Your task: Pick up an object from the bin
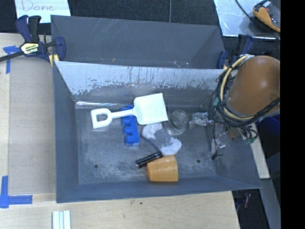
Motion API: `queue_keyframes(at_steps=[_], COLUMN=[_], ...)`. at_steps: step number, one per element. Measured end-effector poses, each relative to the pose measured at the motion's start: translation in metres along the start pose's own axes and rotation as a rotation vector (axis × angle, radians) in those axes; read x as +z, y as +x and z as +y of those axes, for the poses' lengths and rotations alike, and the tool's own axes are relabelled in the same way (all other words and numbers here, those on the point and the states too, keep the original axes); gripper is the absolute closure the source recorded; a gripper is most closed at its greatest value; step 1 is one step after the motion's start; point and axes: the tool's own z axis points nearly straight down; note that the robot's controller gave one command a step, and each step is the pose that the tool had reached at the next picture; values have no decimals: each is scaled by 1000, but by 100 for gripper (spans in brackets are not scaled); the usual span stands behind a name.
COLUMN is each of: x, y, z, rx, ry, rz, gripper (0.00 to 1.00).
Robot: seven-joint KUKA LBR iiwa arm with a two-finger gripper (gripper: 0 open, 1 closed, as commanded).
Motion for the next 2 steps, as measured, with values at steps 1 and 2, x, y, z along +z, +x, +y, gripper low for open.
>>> queue_keyframes(at_steps=[1,2], x=[-91,-117], y=[-11,-6], z=[24,27], rx=[234,225], ry=[-4,-1], rz=[-1,-10], gripper=[0,0])
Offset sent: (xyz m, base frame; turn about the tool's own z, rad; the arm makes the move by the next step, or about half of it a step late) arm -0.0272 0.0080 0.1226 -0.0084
